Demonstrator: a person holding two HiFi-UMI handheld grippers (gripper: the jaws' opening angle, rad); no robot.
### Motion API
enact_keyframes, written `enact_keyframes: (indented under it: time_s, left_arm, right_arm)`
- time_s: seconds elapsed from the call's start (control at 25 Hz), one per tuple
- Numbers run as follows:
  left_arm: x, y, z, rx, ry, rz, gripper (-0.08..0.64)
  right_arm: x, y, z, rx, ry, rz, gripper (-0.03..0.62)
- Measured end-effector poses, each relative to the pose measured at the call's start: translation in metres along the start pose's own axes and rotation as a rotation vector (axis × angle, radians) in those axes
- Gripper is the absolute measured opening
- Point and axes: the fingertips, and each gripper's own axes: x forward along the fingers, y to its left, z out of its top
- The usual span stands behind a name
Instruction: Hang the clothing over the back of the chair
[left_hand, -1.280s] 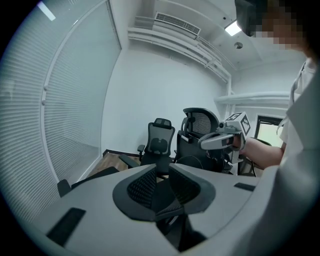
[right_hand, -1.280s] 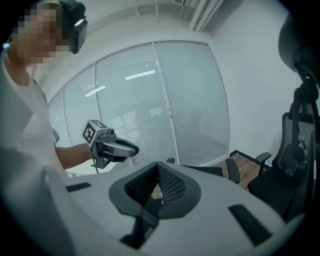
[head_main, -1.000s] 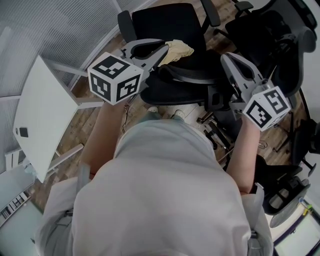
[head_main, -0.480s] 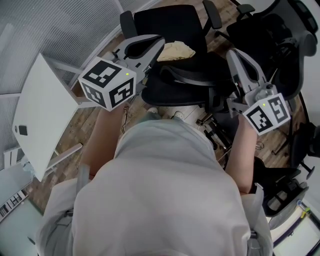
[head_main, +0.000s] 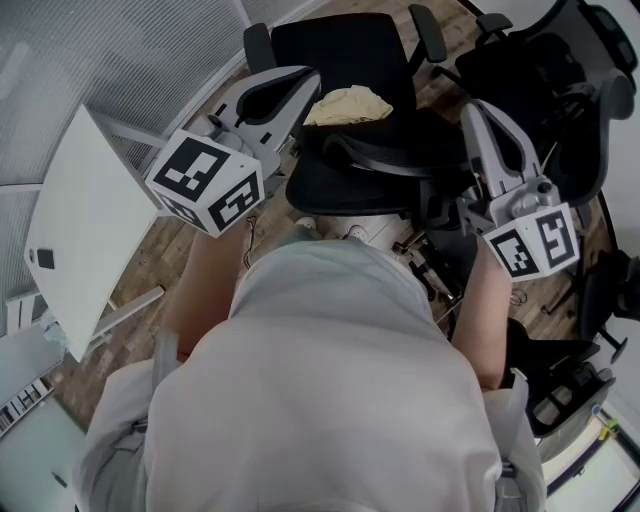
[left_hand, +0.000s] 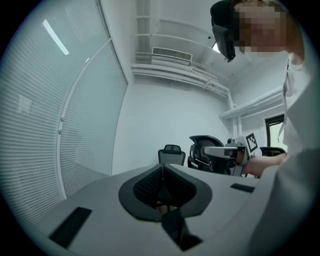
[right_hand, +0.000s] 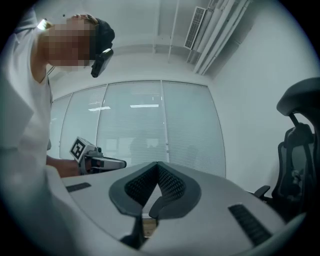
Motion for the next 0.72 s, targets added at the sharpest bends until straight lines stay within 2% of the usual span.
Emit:
enact_keyframes:
  time_s: [0.36, 0.72]
  left_arm:
    - [-0.011, 0.004, 0.009, 0.029, -0.054, 0.029, 0.023]
    - [-0.012, 0.007, 0.009, 0.04, -0.051, 0.037, 0.021]
  right_arm:
    - [0.0, 0.003, 0.0, -0.028, -0.017, -0.004, 0.021]
    - [-0.001, 0.001, 0.0, -0.033, -0.023, -0.016, 0.021]
